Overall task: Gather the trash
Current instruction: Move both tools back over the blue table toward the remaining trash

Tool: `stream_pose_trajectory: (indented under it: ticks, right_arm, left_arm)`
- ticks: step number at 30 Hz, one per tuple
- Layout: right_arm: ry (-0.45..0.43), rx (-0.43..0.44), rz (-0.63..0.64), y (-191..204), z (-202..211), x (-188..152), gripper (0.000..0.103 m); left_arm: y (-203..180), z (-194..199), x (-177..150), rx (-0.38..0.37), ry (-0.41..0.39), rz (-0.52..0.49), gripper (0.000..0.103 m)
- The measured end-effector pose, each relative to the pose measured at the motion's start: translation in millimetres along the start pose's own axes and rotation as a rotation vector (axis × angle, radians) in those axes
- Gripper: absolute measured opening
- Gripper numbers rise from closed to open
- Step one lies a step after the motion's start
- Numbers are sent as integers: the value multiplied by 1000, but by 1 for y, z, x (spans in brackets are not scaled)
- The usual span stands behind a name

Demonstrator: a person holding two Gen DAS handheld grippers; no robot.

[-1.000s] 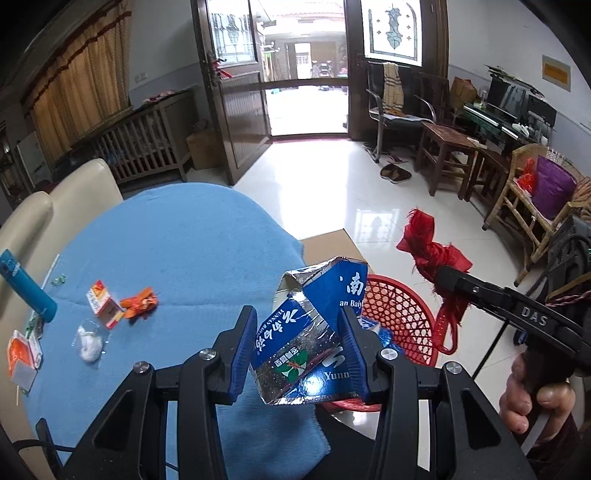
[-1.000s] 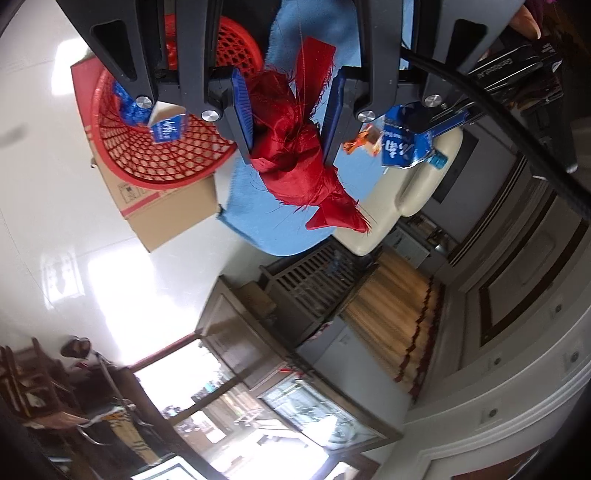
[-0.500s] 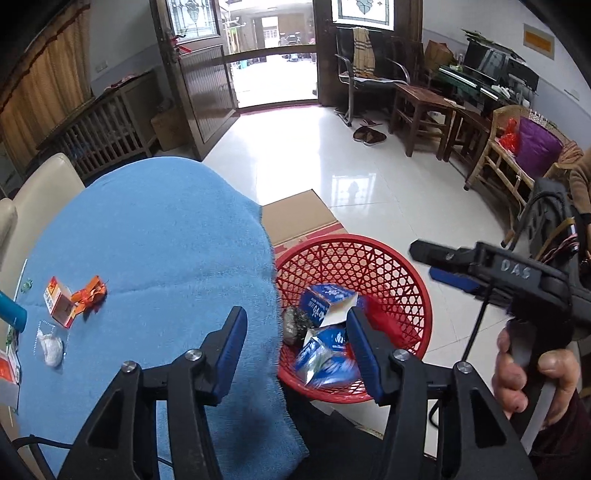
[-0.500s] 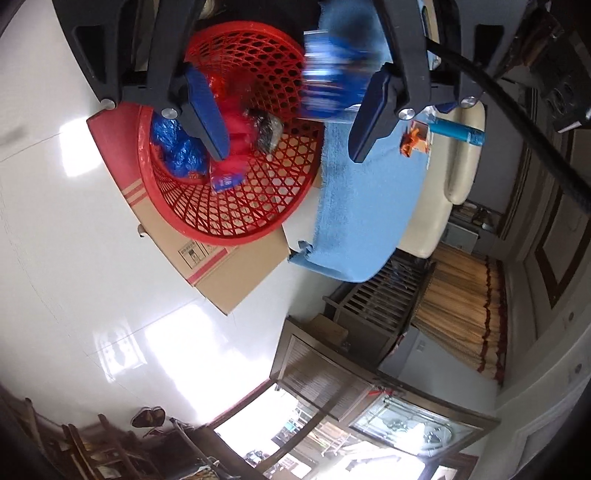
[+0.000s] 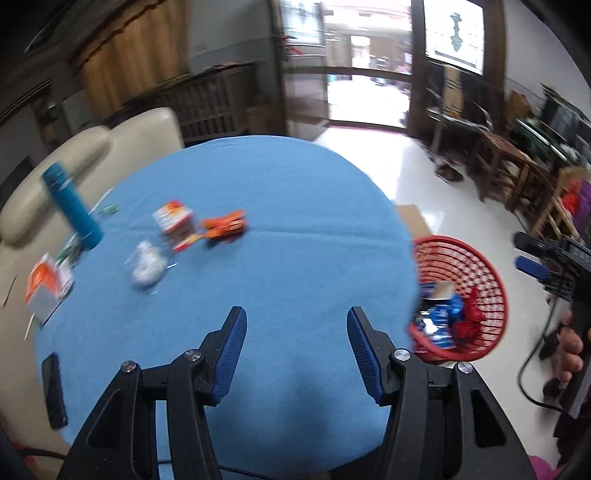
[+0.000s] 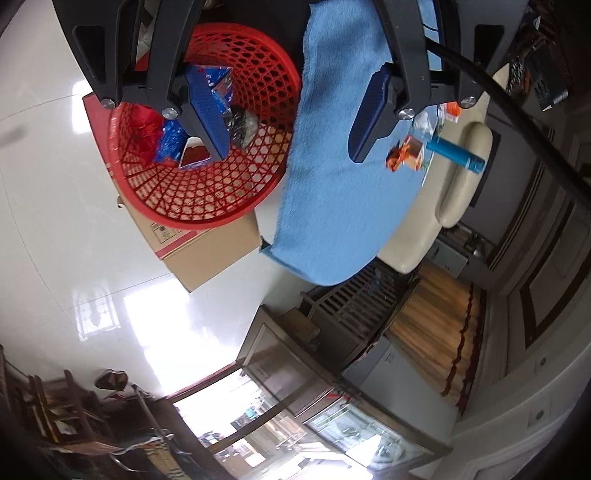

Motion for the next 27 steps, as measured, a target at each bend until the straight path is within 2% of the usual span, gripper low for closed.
stream_pose_trajectory:
  ticks: [7, 11, 15, 22, 27]
  right_arm:
    - [72, -11, 84, 30, -21, -19, 71]
    - [122, 3, 122, 55, -44, -23, 71]
    - [185, 16, 220, 95, -78, -31, 71]
    - [315, 57, 388, 150, -153, -54, 70]
    - [391, 74, 412, 172, -204, -62, 68]
  left_arm:
    - [104, -12, -39, 144, 26, 189, 58]
    - [139, -18, -44, 170, 28, 266, 58]
    - [151, -25, -47, 177, 18, 308, 62]
    - [170, -50, -67, 172, 52, 328, 62]
    - [184, -69, -54, 142, 58, 347, 65]
Point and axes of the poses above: each gripper's, at about its wrist camera, not at the fingertips, and z roughly against the way its jaws point, y to its left, x to its top, the point moved 4 cm from there along -z, roughly the way its jaws point, and after that the axes turned 12 degrees about x, right-handed, at the moved point
